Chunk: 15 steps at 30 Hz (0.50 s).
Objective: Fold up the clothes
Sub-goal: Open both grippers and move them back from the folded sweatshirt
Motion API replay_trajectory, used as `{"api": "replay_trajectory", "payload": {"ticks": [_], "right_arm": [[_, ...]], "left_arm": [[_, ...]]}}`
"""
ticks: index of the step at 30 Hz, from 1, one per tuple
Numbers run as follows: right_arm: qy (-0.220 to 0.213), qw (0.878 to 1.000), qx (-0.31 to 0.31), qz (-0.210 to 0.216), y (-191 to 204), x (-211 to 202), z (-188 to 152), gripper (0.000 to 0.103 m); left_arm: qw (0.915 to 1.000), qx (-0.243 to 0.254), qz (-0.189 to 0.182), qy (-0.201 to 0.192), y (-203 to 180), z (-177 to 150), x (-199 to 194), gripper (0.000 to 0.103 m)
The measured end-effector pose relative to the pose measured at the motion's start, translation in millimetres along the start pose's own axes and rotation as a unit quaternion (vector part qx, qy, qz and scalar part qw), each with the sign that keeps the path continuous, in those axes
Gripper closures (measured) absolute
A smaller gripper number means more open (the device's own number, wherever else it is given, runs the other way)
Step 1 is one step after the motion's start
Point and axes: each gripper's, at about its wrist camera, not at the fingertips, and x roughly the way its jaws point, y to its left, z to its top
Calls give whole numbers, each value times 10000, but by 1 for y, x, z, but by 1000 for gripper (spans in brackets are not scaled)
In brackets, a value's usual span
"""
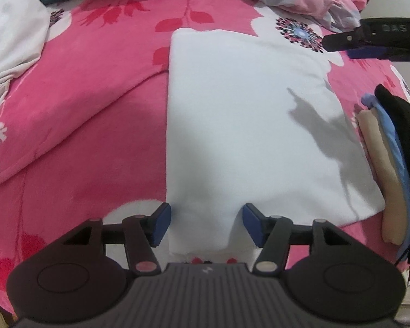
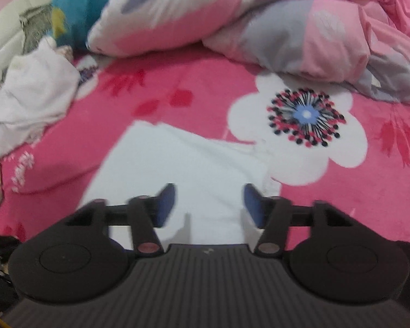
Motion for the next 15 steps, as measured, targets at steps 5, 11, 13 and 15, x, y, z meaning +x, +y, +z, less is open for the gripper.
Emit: {"api": "replay_trajectory", "payload": {"ticks": [5, 11, 13, 15], "right_arm": [[75, 9996, 240, -147, 15, -2, -9, 18], [386, 9976, 400, -410, 26, 7, -27, 18], [407, 9978, 374, -368, 30, 7, -33, 18], [361, 9980, 341, -387, 34, 5, -38, 14]], "left_arm": [[9995, -242, 125, -138, 5, 4, -7, 36], [9977, -531, 276, -303, 12, 8, -16, 25], [9969, -628, 326, -358, 14, 10, -19, 22], [9958, -724, 376, -413, 16, 11, -22, 19]]}}
